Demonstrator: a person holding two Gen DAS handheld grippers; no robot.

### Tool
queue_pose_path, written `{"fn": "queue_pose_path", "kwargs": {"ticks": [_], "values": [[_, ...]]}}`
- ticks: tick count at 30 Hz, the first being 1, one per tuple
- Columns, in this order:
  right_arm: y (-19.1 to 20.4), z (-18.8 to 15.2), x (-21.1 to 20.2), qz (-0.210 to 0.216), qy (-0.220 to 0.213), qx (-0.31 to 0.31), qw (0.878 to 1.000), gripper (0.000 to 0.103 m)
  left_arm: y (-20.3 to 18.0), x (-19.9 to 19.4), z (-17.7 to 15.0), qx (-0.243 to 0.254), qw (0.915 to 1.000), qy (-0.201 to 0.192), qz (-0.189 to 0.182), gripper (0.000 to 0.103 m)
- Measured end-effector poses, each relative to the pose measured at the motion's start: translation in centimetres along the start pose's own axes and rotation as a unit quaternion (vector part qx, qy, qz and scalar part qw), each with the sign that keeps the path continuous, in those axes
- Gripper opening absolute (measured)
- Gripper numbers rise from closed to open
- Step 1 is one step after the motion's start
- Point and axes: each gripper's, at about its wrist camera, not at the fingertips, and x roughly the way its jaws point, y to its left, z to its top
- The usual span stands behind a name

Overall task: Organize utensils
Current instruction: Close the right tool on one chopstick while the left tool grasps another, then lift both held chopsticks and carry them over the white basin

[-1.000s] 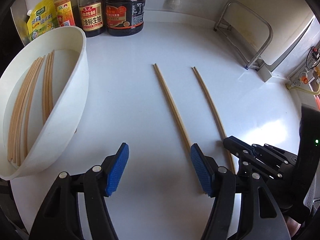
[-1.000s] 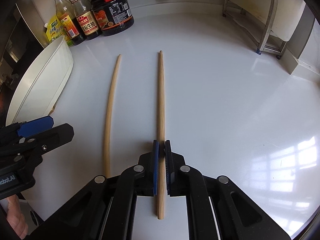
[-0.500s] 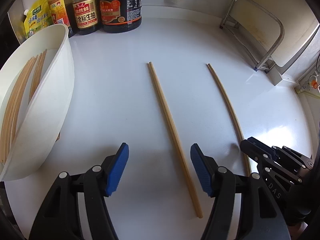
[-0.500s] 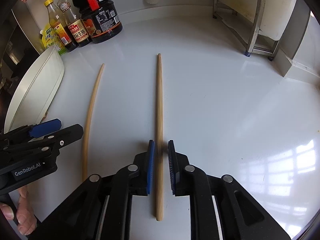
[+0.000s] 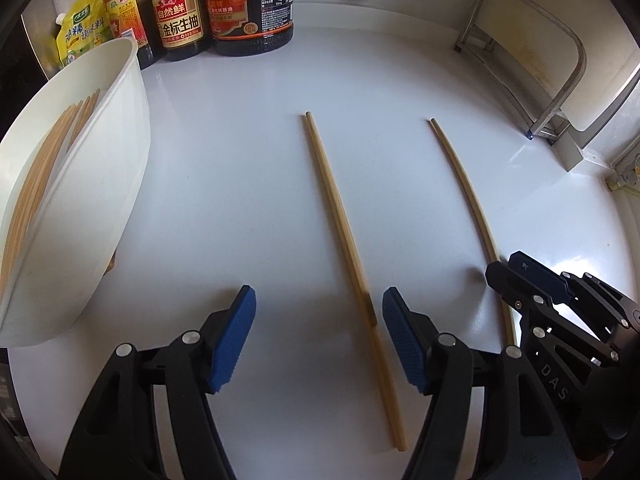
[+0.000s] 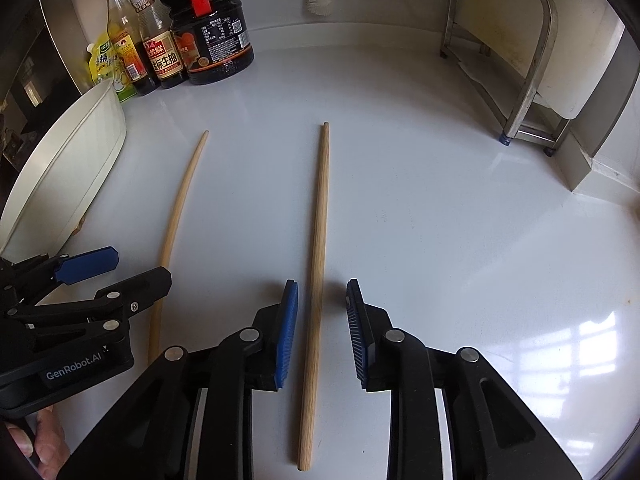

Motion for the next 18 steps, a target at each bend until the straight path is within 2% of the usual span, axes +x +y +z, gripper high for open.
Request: {"fn": "queue_pose_path", "kwargs": {"ticks": [2, 4, 6, 8, 11, 18], "values": [[0.3, -0.1, 0.0, -0.009, -0.004, -0.012, 1.000, 0.024, -0.2, 0.0, -0.1, 0.001, 1.0000, -0.002, 0.005, 0.064], [0.8, -0.2, 0.1, -0.021, -0.006, -0.026, 0.999, 0.024, -0.4, -0.1, -0.1, 0.007, 0.9999, -0.009, 0.011, 0.055], [1.0, -0.2, 0.1, -0.022, -0.006, -0.031, 0.999, 0.021, -0.8, -0.2, -0.1, 0.015, 0.9998, -0.012, 0.009, 0.027], [1.1, -0.1, 0.1, -0.021, -0.006, -0.033, 0.999, 0.008, -0.9, -0.3, -0.1, 0.013, 0.9998, -0.008, -0.009, 0.008], [1.1, 0.0, 0.1, -0.019, -0.003, -0.024, 1.000, 0.006, -1.0, -0.3, -0.1, 0.015, 0.9997, -0.004, -0.016, 0.007], [0.3, -0.3, -1.0, 0.014, 0.000, 0.034, 0.999, 0.006, 0.3, -1.2, -0.1, 0.003, 0.9987, 0.016, -0.048, 0.007]]}}
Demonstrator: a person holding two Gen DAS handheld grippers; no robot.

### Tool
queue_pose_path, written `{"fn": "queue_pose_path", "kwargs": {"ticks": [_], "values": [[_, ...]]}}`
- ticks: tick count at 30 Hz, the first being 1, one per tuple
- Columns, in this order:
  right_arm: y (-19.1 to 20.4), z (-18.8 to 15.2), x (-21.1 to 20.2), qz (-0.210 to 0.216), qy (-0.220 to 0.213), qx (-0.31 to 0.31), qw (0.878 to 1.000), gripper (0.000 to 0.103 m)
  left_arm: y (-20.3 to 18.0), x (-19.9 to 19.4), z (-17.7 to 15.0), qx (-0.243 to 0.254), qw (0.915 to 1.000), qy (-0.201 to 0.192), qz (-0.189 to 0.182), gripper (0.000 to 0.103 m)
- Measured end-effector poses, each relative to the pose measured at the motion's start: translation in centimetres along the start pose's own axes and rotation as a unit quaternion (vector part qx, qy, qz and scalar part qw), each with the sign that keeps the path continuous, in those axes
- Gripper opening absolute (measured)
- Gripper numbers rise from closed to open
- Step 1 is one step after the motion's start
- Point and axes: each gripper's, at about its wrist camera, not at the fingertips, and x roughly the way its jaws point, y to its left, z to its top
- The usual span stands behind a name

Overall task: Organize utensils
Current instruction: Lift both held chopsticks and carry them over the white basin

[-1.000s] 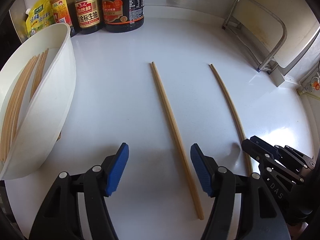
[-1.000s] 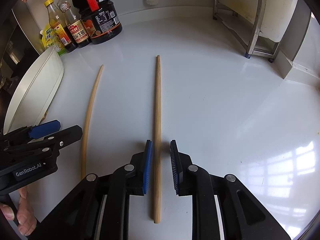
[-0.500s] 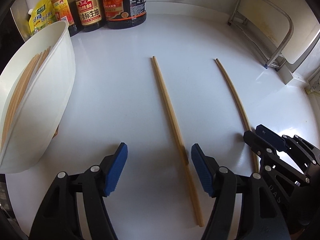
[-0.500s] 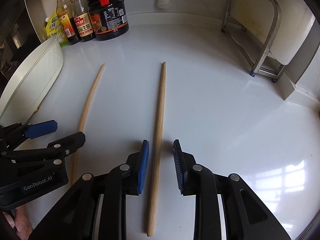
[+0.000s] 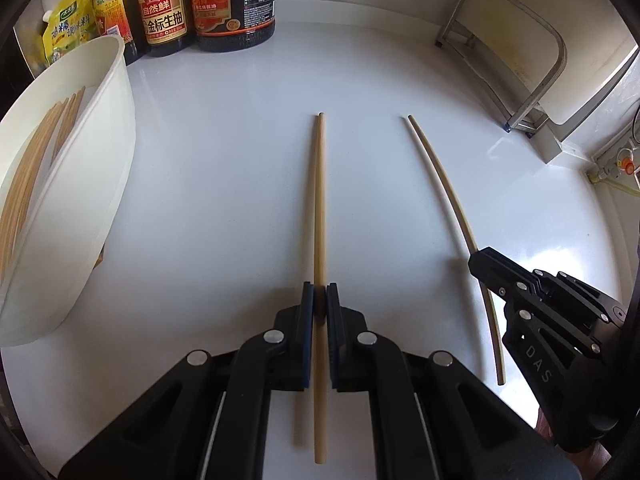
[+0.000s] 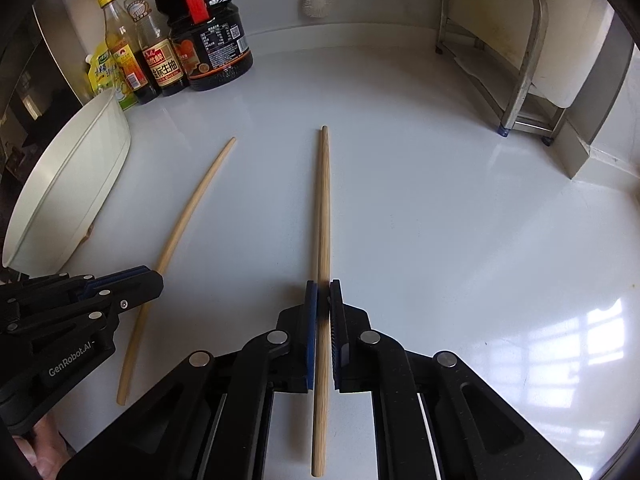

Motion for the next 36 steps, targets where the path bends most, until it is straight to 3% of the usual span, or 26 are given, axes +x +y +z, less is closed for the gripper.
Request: {"fn": "queue_pose_path", "kwargs": {"ticks": [9, 15, 19, 27, 36], "values": [[3.9, 1.6, -4.5, 0.027, -0.032, 0.014, 0.999, 0.006, 2.4, -7.1, 1.4, 0.012, 0.9983, -0.056, -0.009, 0.007], [9.1, 4.0, -6.6, 0.054, -0.054, -0.010, 0.997, 0.006, 7.1, -12.3, 2.6, -0.002, 0.9942, -0.108, 0.005, 0.007], [13.6, 6.1, -6.9, 0.077, -0.061, -0.036, 0.995, 0.006, 11.5, -14.5, 2.6, -0.019, 0.9921, -0.121, 0.025, 0.007], [23.0, 9.1, -4.5, 0.108, -0.045, -0.094, 0.989, 0.006, 20.4, -15.5, 2.9, -0.070, 0.9874, -0.124, 0.068, 0.007], [28.7, 10.8, 0.2, 0.110, 0.006, -0.113, 0.987, 0.006, 25.8, -13.5, 3.9, -0.085, 0.9888, -0.104, 0.064, 0.012]]}}
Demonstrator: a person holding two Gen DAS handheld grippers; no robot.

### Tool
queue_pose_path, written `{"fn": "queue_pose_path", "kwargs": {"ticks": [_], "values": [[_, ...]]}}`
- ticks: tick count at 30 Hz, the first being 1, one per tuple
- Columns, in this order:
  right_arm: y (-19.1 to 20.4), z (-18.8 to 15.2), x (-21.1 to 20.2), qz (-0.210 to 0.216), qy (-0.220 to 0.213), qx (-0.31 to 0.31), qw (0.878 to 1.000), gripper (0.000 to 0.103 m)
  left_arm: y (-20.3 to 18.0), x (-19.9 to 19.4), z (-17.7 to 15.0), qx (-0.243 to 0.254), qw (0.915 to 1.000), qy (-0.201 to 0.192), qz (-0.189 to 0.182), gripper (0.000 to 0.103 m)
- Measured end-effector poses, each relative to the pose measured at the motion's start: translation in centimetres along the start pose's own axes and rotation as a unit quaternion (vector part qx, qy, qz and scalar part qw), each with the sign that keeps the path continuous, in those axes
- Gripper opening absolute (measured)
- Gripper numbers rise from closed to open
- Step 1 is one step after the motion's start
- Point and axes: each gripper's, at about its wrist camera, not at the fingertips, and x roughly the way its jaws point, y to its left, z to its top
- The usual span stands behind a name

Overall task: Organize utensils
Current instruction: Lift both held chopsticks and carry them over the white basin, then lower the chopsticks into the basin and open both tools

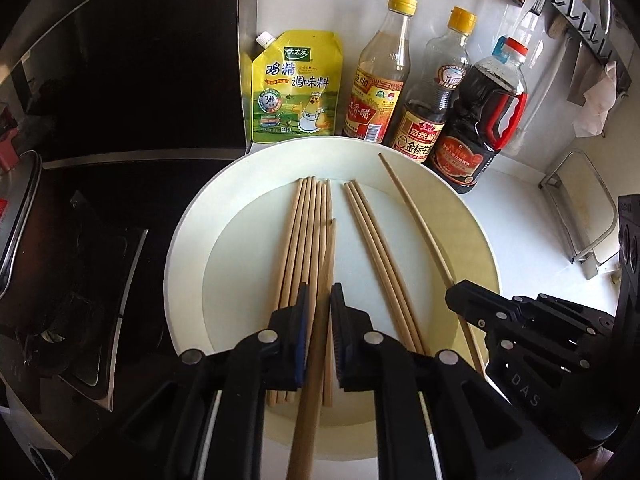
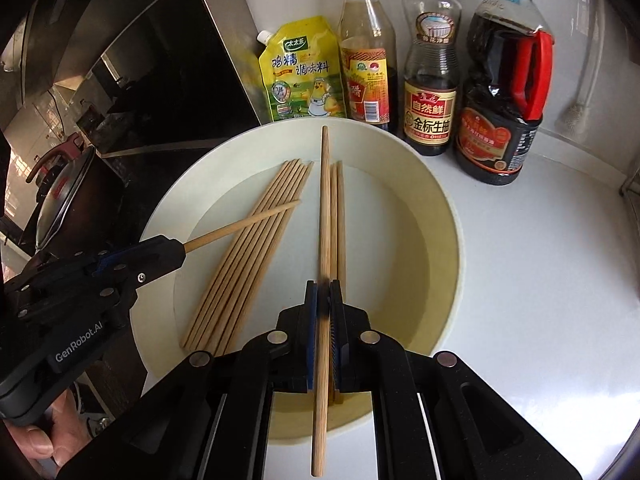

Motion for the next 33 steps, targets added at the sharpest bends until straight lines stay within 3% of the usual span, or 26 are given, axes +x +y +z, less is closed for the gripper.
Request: {"fn": "queue_pose_path", "kwargs": {"ticks": [7, 12, 13, 14, 15, 16, 17, 22, 24, 27, 30, 33], "values": [[-0.2, 0.5, 2.5, -0.005, 0.033, 0.021, 0.999, 0.006, 0.4, 3.4, 0.7, 0.013, 0.9996, 0.024, -0.005, 0.012], [-0.4, 0.9, 3.3, -0.008, 0.034, 0.035, 0.999, 0.006, 0.5, 4.7, 1.4, 0.015, 0.9991, 0.039, -0.005, 0.012], [-0.3, 1.0, 3.3, -0.008, 0.033, 0.034, 0.999, 0.006, 0.6, 4.5, 1.5, 0.015, 0.9992, 0.037, -0.006, 0.014], [-0.3, 1.0, 3.2, -0.006, 0.030, 0.031, 0.999, 0.007, 0.7, 4.3, 1.6, 0.016, 0.9993, 0.035, -0.004, 0.022], [-0.2, 1.0, 3.1, -0.006, 0.027, 0.031, 0.999, 0.016, 0.8, 4.1, 1.6, 0.015, 0.9994, 0.032, -0.002, 0.036], [-0.2, 1.0, 2.9, -0.010, 0.023, 0.030, 0.999, 0.028, 1.0, 3.9, 1.7, 0.012, 0.9995, 0.029, 0.000, 0.042], [-0.2, 0.9, 2.6, -0.013, 0.018, 0.029, 0.999, 0.030, 1.2, 3.6, 1.8, 0.008, 0.9996, 0.026, -0.001, 0.046], [0.1, 0.8, 1.7, -0.030, 0.004, 0.017, 0.999, 0.030, 2.2, 2.8, 1.9, -0.007, 0.9995, 0.030, 0.004, 0.049], [0.0, 0.5, 1.3, -0.033, 0.003, 0.020, 0.999, 0.030, 2.5, 2.5, 1.8, -0.011, 0.9995, 0.030, 0.005, 0.057], [-0.3, 0.0, 0.7, -0.033, 0.003, 0.026, 0.999, 0.031, 2.7, 2.1, 1.7, -0.009, 0.9995, 0.030, 0.007, 0.059], [-0.5, -0.4, 0.3, -0.037, 0.001, 0.030, 0.999, 0.038, 2.7, 1.8, 1.5, -0.009, 0.9994, 0.031, 0.010, 0.059], [-0.5, -0.8, -0.1, -0.037, 0.000, 0.031, 0.999, 0.038, 2.7, 1.3, 1.4, -0.011, 0.9994, 0.031, 0.011, 0.062]]}}
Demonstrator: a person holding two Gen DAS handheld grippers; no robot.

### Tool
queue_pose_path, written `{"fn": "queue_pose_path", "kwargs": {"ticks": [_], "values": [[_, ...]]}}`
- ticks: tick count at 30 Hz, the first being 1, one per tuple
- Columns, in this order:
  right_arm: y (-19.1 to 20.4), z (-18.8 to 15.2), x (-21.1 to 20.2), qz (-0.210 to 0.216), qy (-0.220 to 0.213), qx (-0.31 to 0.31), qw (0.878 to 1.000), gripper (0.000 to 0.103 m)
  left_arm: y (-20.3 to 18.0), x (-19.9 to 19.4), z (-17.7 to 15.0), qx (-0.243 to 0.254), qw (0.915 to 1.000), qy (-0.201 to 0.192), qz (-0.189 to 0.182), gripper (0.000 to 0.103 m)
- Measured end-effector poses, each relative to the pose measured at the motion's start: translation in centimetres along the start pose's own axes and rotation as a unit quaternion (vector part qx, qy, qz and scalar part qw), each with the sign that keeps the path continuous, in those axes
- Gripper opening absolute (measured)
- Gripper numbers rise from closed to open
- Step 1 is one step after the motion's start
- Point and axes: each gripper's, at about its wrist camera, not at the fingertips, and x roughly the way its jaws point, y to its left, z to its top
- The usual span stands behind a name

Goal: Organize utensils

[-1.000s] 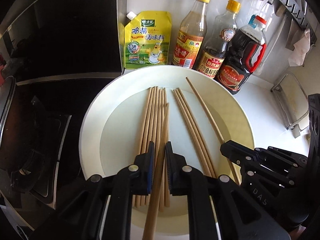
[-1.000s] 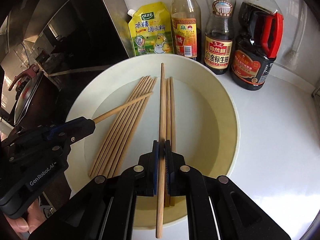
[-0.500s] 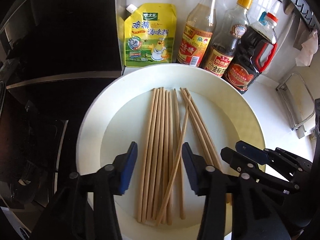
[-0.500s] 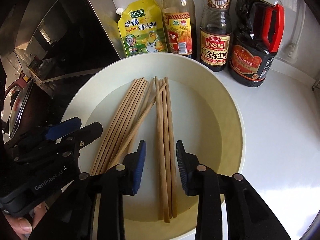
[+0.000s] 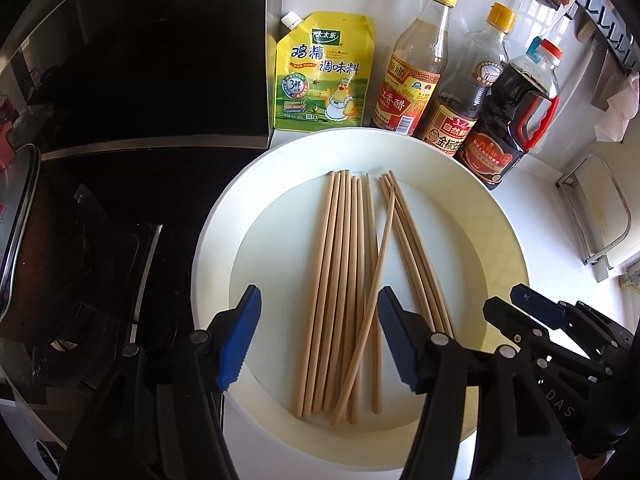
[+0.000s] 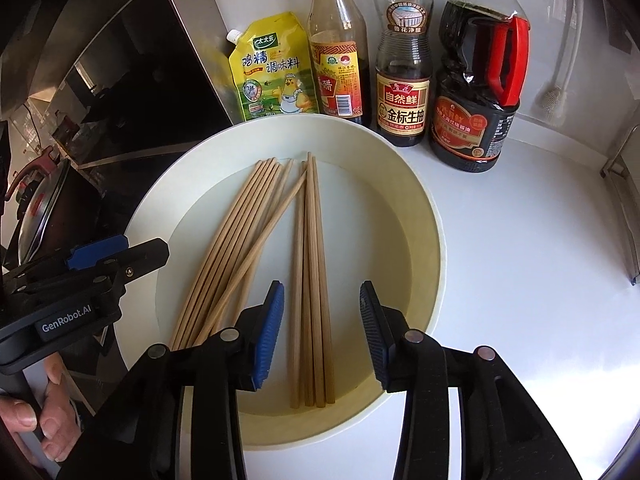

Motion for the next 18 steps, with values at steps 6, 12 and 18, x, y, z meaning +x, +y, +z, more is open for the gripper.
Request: {"fn": "queue_pose_path", "kwargs": {"ticks": [6, 12, 18], "values": [[0.1, -0.4, -0.8, -0.003, -0.004, -0.005, 1.000, 0.042, -0.4, -1.3, -0.2, 0.006, 0.9998, -0.018, 0.005, 0.069], [0.3, -0.6, -1.4, -0.008, -0.010, -0.008, 1.000, 0.047, -0.4, -2.0, -0.3, 0.007, 0.9995, -0.024, 0.017, 0.076], [0.5, -0.8, -2.0, -0.013, -0.015, -0.010, 1.000, 0.049, -0.2, -2.3, -0.4, 0.004, 0.9995, -0.023, 0.023, 0.085]]}}
